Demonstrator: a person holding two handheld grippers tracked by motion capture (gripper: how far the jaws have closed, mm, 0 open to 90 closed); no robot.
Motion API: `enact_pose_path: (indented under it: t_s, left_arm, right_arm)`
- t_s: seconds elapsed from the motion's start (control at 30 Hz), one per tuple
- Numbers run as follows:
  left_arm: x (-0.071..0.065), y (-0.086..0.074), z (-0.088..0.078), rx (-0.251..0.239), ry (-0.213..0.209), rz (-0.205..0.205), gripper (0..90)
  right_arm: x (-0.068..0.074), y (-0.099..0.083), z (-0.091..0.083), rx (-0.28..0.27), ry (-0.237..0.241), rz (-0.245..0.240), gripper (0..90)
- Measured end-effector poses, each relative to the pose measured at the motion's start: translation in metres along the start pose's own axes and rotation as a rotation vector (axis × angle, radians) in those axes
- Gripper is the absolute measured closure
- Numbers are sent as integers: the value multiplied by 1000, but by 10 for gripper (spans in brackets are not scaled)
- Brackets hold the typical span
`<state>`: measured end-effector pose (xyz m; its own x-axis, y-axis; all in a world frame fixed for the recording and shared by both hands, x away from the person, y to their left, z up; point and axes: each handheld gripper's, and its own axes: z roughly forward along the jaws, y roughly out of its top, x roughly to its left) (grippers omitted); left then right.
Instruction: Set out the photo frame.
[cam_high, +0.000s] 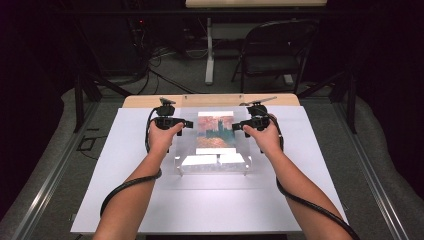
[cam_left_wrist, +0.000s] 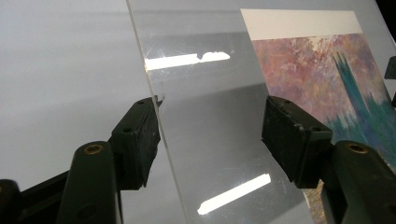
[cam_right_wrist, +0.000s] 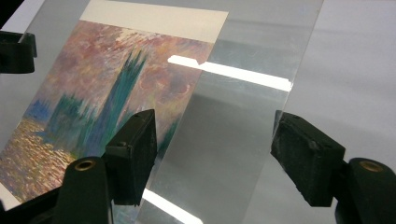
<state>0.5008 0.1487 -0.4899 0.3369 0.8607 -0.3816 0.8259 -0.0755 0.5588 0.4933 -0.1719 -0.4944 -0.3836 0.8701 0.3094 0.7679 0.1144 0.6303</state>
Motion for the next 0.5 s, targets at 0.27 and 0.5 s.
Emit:
enact_pose_path:
  t_s: [0.27,0.5]
  left_arm:
    - [-10,-6,-15,-49,15,31,385]
    - [-19,-12,-27,-91,26,64,391]
  right_arm:
    - [13,-2,-15,-28,-36,-41,307]
    - [24,-6,-29,-56,-72,-71,307]
